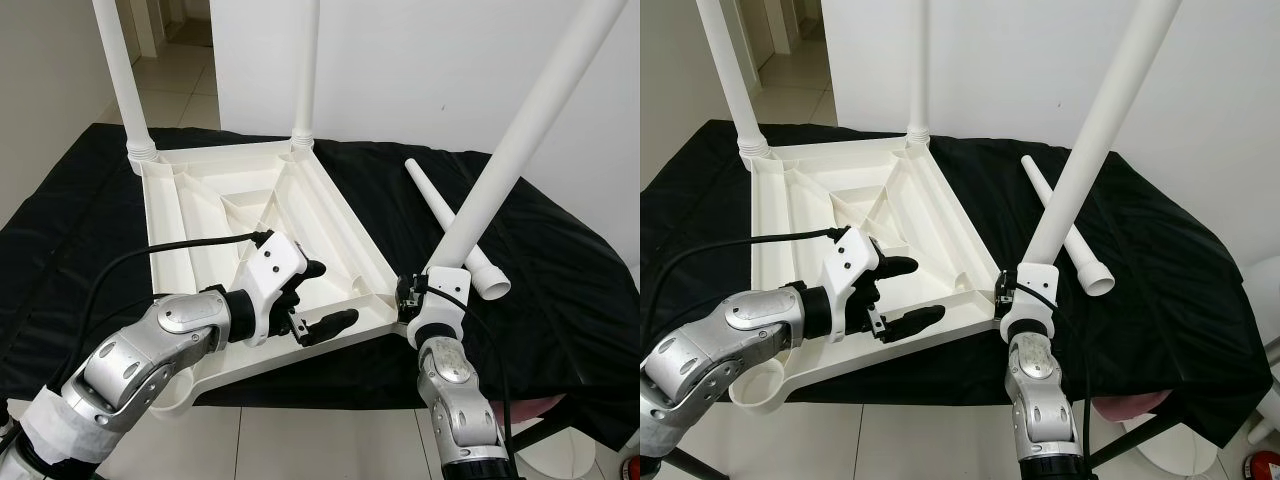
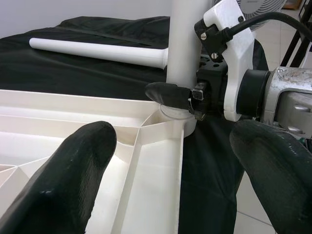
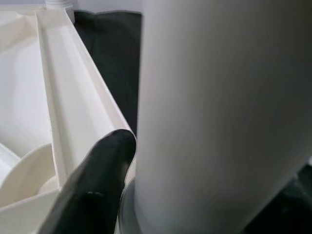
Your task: Building children table
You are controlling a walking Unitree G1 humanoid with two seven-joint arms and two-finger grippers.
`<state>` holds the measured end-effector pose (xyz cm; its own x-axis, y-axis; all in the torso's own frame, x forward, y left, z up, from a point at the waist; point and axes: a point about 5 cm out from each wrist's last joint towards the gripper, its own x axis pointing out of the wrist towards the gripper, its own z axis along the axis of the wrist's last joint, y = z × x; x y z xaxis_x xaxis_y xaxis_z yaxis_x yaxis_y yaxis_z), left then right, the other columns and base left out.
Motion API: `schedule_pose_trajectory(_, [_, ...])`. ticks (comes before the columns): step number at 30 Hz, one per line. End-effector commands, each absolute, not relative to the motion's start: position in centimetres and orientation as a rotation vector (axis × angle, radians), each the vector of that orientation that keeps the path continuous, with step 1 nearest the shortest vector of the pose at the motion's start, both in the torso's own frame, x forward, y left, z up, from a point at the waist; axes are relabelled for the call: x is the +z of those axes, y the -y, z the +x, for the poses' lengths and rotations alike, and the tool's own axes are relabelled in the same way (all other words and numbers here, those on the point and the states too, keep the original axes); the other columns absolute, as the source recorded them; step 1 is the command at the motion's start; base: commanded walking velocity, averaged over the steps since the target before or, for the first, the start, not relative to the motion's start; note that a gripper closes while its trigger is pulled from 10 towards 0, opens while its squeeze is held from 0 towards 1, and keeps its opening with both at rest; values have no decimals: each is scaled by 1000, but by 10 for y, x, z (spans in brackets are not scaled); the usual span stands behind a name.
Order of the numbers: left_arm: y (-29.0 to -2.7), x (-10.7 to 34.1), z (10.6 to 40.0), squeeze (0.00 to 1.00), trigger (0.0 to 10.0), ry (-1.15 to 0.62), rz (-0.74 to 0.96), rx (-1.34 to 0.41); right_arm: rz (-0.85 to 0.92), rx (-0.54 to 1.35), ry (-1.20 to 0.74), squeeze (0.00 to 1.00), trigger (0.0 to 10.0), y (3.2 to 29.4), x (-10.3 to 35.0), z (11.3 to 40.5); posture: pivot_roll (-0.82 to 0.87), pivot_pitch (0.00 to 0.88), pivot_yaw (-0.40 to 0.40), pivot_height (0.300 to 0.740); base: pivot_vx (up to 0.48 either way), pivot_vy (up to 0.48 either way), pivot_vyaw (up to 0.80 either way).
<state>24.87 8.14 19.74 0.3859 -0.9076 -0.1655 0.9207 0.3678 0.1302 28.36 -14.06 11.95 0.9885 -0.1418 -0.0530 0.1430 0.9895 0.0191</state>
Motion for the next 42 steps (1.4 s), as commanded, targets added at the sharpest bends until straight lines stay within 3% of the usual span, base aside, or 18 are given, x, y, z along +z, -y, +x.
schedule_pose_trajectory(1, [-79, 194, 239, 0, 10000, -101, 212, -1334, 49, -118, -98, 1000, 10000, 136, 109, 279, 7, 0, -80, 740, 0, 0, 0])
schedule_pose_trajectory(14, [-79, 195, 240, 0, 10000, -100, 211, -1331, 1, 58, 19, 1000, 10000, 151, 125, 281, 4, 0, -75, 740, 0, 0, 0])
schedule_pose_trajectory(15, [-79, 195, 240, 0, 10000, -99, 211, -1331, -22, 111, 41, 0, 10000, 155, 127, 281, 2, 0, -73, 740, 0, 0, 0])
schedule_pose_trajectory(32, [-72, 189, 237, 0, 10000, -107, 180, -1334, -147, 505, 66, 0, 10000, 172, 128, 305, 17, 0, -79, 740, 0, 0, 0])
schedule_pose_trajectory(42, [-65, 178, 235, 0, 10000, -118, 162, -1331, -156, 607, 25, 0, 10000, 170, 120, 318, 19, 0, -80, 740, 0, 0, 0])
